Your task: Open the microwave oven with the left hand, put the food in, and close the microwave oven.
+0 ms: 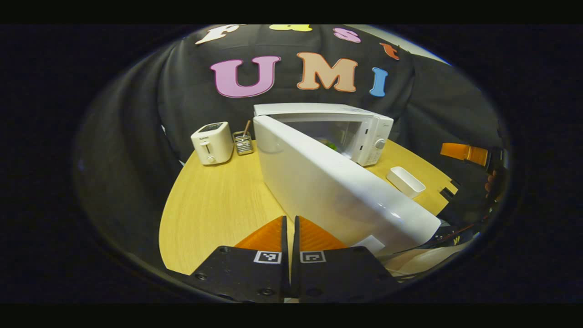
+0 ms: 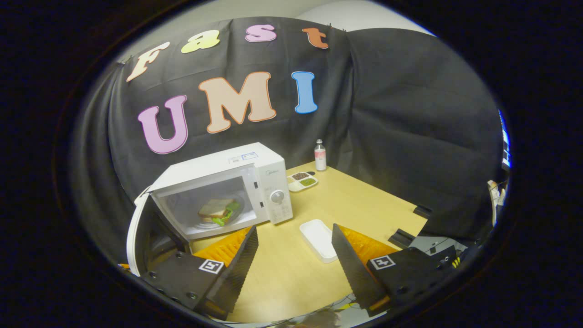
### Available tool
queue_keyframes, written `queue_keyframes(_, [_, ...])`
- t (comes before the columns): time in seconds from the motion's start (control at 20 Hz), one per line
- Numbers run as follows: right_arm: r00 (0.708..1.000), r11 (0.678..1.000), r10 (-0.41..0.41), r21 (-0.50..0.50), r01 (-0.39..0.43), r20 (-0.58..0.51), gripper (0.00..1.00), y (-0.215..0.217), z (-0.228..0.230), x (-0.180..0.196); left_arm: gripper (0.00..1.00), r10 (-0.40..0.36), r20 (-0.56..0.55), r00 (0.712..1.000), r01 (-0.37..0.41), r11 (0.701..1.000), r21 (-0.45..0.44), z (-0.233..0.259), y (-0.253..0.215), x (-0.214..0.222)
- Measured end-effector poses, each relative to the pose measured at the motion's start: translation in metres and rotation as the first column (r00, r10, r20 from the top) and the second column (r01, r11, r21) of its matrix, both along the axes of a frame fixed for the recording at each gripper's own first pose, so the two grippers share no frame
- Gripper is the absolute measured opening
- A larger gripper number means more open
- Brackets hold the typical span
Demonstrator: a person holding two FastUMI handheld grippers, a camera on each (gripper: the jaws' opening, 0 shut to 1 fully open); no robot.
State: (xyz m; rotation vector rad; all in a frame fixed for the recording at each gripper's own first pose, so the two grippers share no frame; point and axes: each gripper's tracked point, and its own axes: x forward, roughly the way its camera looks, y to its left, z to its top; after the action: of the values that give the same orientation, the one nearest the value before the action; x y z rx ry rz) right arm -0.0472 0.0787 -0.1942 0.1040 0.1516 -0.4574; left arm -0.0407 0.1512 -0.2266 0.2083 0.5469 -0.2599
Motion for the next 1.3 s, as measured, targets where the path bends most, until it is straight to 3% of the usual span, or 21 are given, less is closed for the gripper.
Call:
queue_keyframes(0.25, [1.000,1.000,-0.014,-0.002,0.014,-0.009,0.92,-0.034,0.003,0.001,0.01,-0.029,-0.021,0.999,0.029,0.999,-0.013,-0.005,-0.041,0.010])
queue_keyframes(0.5, [1.000,1.000,-0.013,0.013,0.013,0.001,0.92,-0.067,0.011,0.010,0.00,-0.010,-0.028,1.000,0.008,0.999,-0.043,-0.007,-0.075,0.026])
queue_keyframes(0.55, [1.000,1.000,-0.003,0.014,0.003,0.005,1.00,-0.072,0.014,0.015,0.01,-0.002,-0.028,1.000,0.001,0.998,-0.055,-0.006,-0.082,0.031])
queue_keyframes(0.75, [0.998,0.999,0.054,0.006,-0.054,0.009,1.00,-0.085,0.021,0.034,0.01,0.021,0.002,1.000,-0.020,0.997,-0.073,-0.001,-0.112,0.054])
queue_keyframes(0.8, [0.997,0.998,0.070,-0.002,-0.070,0.010,0.92,-0.088,0.024,0.039,0.01,0.023,0.012,1.000,-0.022,0.997,-0.079,-0.001,-0.120,0.060])
queue_keyframes(0.85, [0.996,0.996,0.085,-0.010,-0.085,0.009,1.00,-0.091,0.025,0.043,0.01,0.029,0.016,0.999,-0.028,0.996,-0.082,-0.002,-0.128,0.065])
queue_keyframes(1.0, [0.992,0.992,0.122,-0.037,-0.121,0.023,1.00,-0.099,0.035,0.052,0.01,0.051,0.033,0.998,-0.048,0.995,-0.084,-0.002,-0.152,0.081])
queue_keyframes(1.05, [0.991,0.991,0.130,-0.047,-0.129,0.028,0.92,-0.103,0.037,0.055,0.01,0.054,0.041,0.998,-0.051,0.995,-0.086,-0.002,-0.160,0.086])
queue_keyframes(1.1, [0.990,0.989,0.139,-0.055,-0.137,0.029,1.00,-0.107,0.038,0.057,0.01,0.056,0.047,0.997,-0.052,0.995,-0.091,-0.002,-0.167,0.092])
queue_keyframes(1.3, [0.985,0.984,0.168,-0.071,-0.165,0.032,1.00,-0.117,0.042,0.060,0.01,0.065,0.071,0.995,-0.056,0.992,-0.111,0.003,-0.190,0.115])
